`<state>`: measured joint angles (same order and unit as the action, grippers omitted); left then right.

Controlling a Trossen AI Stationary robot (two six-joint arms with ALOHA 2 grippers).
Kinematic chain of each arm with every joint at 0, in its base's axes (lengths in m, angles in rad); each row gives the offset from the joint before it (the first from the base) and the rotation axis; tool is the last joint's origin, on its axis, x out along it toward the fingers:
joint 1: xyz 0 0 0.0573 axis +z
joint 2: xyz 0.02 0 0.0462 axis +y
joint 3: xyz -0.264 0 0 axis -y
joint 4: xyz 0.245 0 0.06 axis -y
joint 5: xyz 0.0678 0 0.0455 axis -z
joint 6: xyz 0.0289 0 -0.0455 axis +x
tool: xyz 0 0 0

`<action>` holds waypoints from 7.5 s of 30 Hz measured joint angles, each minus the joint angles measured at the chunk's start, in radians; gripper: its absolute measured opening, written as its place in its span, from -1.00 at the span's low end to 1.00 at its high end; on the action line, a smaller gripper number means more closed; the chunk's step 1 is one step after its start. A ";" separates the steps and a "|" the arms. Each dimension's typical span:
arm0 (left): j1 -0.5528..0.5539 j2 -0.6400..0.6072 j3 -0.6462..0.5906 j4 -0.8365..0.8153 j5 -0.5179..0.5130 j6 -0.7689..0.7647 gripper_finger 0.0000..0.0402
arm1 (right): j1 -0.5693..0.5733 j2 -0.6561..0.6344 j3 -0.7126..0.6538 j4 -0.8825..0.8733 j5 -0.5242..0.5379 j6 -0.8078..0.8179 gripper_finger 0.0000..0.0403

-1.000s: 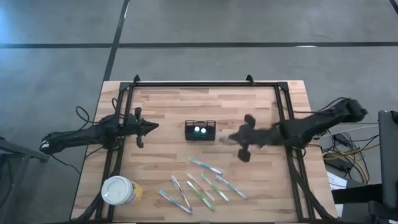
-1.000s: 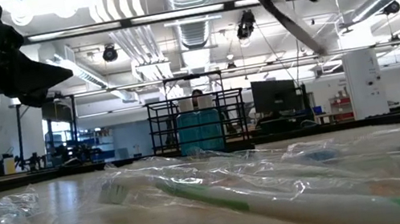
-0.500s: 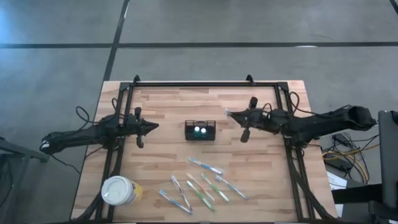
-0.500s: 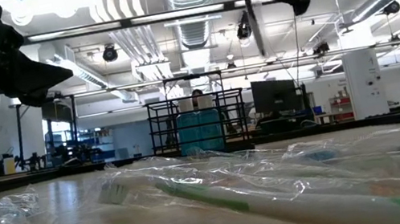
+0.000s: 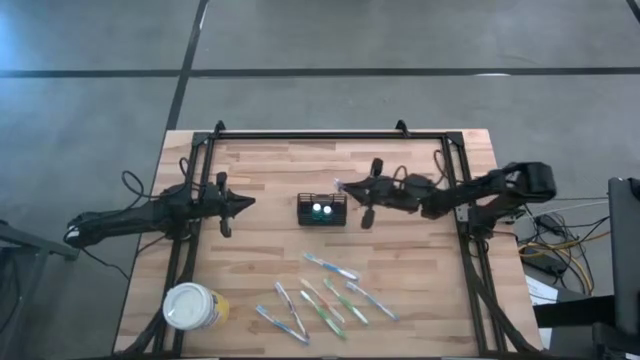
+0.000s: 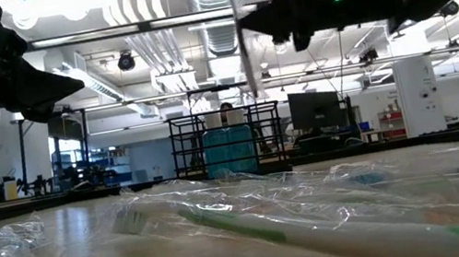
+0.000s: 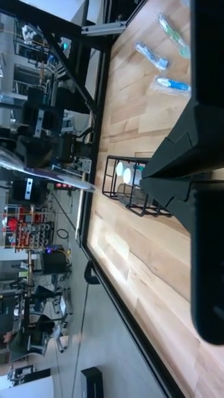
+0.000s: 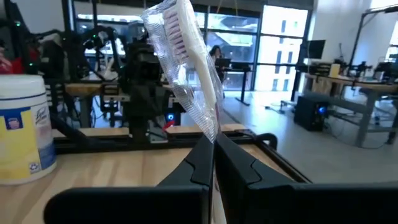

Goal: Pick & Place toothbrushing station
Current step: Put the violet toothbrush into the black wire organizer, then put the blue toothbrush into the black wire organizer

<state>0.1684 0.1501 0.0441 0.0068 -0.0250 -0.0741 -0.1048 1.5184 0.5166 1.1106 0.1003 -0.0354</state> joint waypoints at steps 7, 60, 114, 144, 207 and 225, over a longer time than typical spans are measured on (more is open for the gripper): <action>0.000 0.002 0.000 -0.002 0.000 0.002 -0.94 | -0.001 0.089 0.057 0.022 0.001 0.008 -0.96; 0.000 0.002 0.000 0.000 0.001 0.029 -0.94 | 0.015 0.309 -0.092 0.360 0.102 0.197 -0.96; 0.000 -0.001 0.001 0.052 0.003 0.042 -0.94 | 0.024 0.040 -0.386 0.359 0.081 0.296 0.01; 0.000 0.000 0.048 0.044 0.035 -0.017 -0.94 | 0.098 -0.361 -0.506 0.009 -0.053 0.184 -0.95; 0.000 0.122 0.201 -0.132 0.024 0.052 -0.95 | 0.697 0.272 0.772 -1.993 -0.034 0.897 -0.15; -0.001 0.122 0.204 -0.095 0.035 0.013 -0.95 | 0.702 0.398 0.770 -1.882 -0.074 0.931 -0.09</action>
<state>0.1677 0.2718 0.2485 -0.0882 0.0105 -0.0608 0.5976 1.9168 1.2869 -0.7719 0.0261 0.8959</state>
